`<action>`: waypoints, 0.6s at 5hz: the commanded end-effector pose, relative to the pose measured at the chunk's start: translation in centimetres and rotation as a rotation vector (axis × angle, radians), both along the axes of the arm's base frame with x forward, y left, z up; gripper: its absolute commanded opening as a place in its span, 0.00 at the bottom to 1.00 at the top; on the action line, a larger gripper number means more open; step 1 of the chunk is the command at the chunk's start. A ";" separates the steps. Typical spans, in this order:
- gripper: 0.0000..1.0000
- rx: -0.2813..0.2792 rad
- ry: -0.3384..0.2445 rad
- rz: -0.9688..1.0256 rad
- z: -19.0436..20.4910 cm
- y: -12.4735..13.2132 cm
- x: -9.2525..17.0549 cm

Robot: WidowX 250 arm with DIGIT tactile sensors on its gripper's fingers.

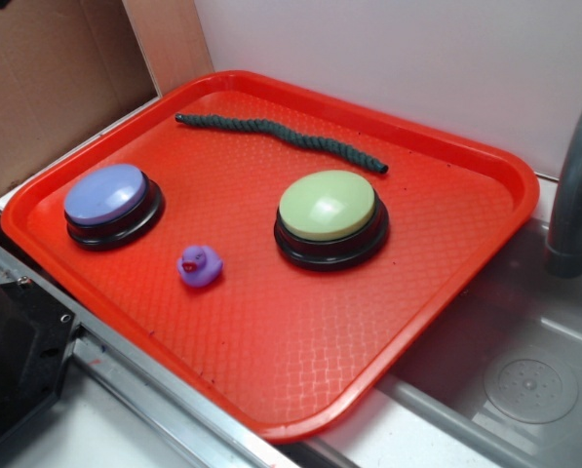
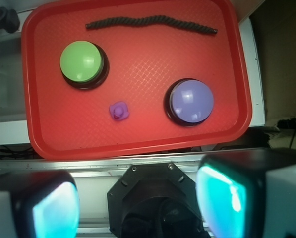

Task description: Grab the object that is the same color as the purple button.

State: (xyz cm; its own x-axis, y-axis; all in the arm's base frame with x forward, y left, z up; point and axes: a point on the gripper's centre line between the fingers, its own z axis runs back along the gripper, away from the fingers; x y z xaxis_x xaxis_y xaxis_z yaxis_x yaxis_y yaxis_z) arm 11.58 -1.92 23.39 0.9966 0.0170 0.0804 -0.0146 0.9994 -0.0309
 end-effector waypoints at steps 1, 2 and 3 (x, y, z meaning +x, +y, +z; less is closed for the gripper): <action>1.00 0.000 0.000 0.000 0.0 0.0 0.0; 1.00 -0.016 -0.024 0.009 -0.8 -0.3 0.7; 1.00 -0.022 -0.007 0.001 -2.4 -0.8 1.5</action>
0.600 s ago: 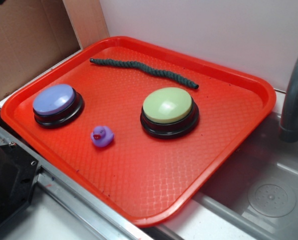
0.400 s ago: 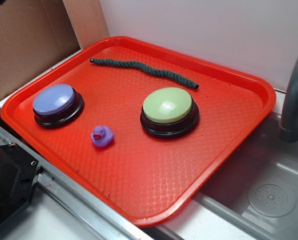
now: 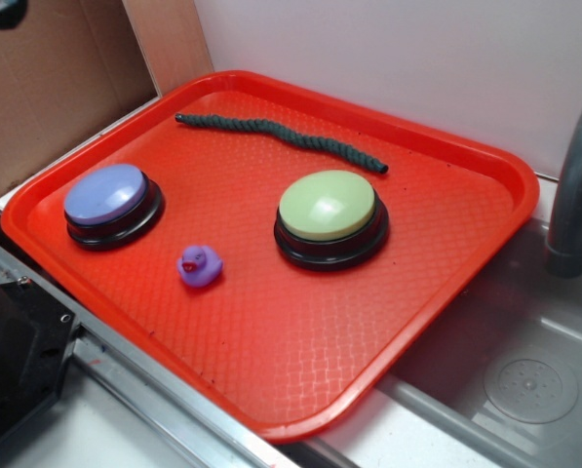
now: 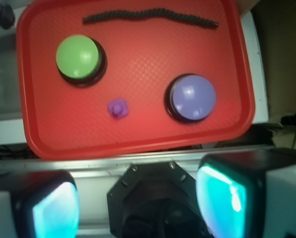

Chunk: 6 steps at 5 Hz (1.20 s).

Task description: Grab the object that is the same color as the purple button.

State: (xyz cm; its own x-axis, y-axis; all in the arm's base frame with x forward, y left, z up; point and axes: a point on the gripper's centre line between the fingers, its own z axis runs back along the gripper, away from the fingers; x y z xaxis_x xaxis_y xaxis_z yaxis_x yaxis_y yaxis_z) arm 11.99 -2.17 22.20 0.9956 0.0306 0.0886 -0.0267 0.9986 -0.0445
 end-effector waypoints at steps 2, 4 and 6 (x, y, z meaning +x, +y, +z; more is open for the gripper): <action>1.00 -0.021 -0.012 0.094 -8.1 -2.9 4.6; 1.00 0.008 -0.025 0.143 -15.6 -3.4 5.7; 1.00 0.060 0.043 0.175 -20.5 -3.4 4.5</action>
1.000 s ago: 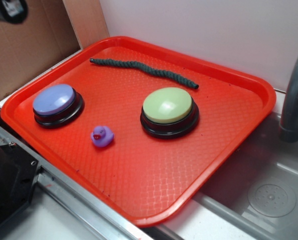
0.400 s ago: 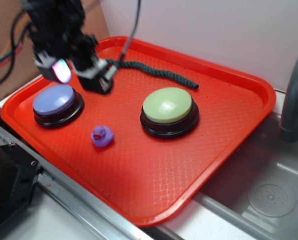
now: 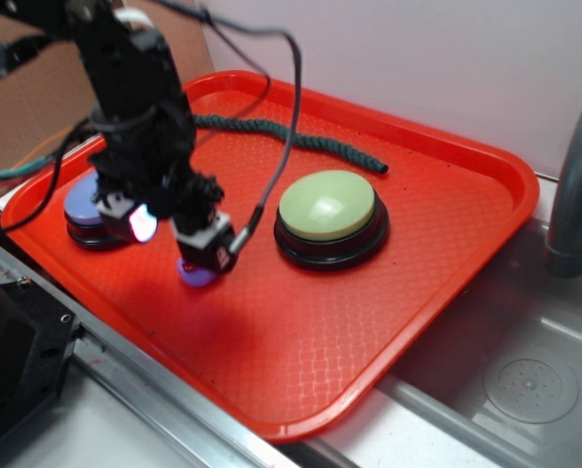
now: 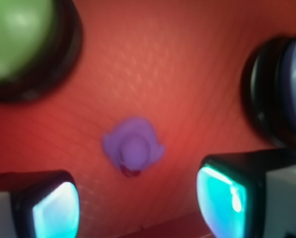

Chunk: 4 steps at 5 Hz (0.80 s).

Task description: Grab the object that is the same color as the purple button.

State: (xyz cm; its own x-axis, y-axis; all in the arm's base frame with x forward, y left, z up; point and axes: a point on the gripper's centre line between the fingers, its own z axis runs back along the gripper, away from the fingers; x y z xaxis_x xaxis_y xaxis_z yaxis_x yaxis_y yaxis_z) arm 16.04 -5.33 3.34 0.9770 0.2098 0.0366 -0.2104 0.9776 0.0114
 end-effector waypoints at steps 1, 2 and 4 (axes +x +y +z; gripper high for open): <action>1.00 0.017 -0.020 0.007 -2.9 0.0 1.0; 1.00 0.023 -0.027 0.024 -3.4 0.3 1.6; 0.00 0.005 -0.021 0.075 -3.7 0.8 2.0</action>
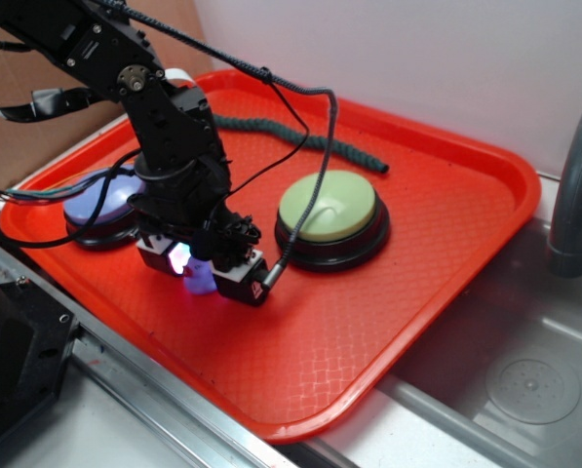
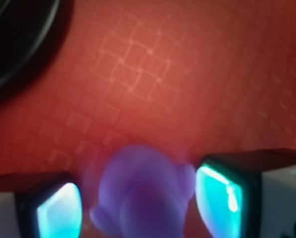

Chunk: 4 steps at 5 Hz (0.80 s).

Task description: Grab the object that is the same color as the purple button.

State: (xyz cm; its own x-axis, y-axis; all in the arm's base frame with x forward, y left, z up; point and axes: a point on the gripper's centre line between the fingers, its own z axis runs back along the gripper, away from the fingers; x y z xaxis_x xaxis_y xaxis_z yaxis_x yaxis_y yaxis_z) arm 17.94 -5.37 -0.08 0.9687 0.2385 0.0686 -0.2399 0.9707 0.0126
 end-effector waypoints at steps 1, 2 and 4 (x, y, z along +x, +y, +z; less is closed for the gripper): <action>0.00 -0.011 0.021 0.024 0.2 0.6 -0.3; 0.00 -0.015 0.042 0.033 1.3 0.9 -0.1; 0.00 -0.036 0.120 -0.093 10.1 2.2 2.0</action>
State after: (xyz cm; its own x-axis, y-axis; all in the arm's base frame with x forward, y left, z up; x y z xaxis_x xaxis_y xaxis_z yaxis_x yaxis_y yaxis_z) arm 19.06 -3.53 9.07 0.9832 0.1539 -0.0978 -0.1530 0.9881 0.0164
